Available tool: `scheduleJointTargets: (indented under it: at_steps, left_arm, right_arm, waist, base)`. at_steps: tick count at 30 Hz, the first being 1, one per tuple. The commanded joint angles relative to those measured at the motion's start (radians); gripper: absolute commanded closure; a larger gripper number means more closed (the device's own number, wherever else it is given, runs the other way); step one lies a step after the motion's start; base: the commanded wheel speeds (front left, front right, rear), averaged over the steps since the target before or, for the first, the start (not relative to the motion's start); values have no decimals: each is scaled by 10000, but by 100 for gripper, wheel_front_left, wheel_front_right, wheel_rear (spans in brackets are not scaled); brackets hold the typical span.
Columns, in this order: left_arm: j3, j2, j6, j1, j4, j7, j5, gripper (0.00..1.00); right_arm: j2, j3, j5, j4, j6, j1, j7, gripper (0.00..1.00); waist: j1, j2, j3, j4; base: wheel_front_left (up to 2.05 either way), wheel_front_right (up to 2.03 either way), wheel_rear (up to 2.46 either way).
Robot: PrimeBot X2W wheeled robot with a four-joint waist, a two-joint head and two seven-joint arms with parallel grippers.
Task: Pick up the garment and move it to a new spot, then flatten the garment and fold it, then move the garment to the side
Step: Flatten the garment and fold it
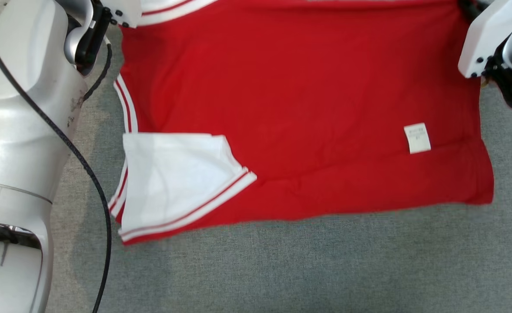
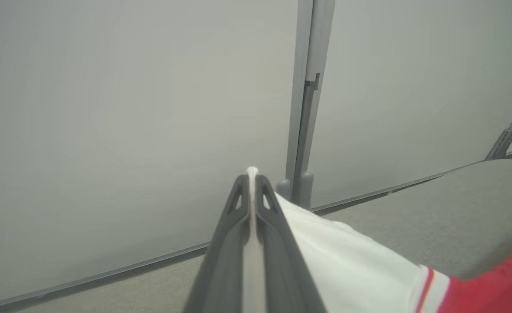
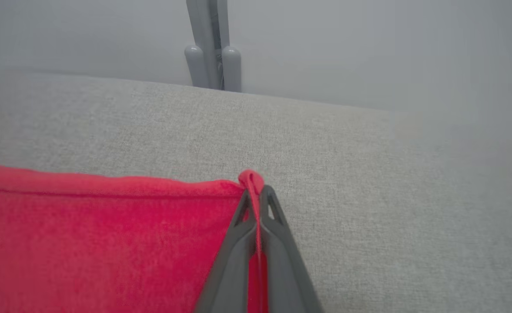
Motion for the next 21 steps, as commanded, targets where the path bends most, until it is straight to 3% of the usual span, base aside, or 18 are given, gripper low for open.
scheduleJointTargets:
  at_steps: [1,5,11,16,21]
  left_arm:
    - [93,142,73,-98,-127,-352,88,100]
    - [159,246,155,-171,-393,-1054,151,100]
    - [122,241,50,596,-717,-1302,-162,100]
    - [237,451,-10,1953,-1828,-1469,-566,100]
    - [588,663,87,4070,-3848,-1542,-938,100]
  right_arm:
    - [-132,27,-91,8,0,-125,-563,100]
    - [-127,107,-181,228,0,-361,-1756,100]
    - [-85,492,406,263,0,69,-2821,100]
    - [-542,853,1744,-422,0,989,-3363,100]
    - [-1527,1549,2787,-1282,0,2137,-3593,100]
  waist:
    - [0,0,-19,9]
    - [0,0,-64,24]
    - [0,0,-295,122]
    - [0,0,-643,315]
    - [0,0,-1027,554]
  base:
    - [0,0,0]
    - [0,0,0]
    - [0,0,0]
    - [0,0,0]
    - [0,0,0]
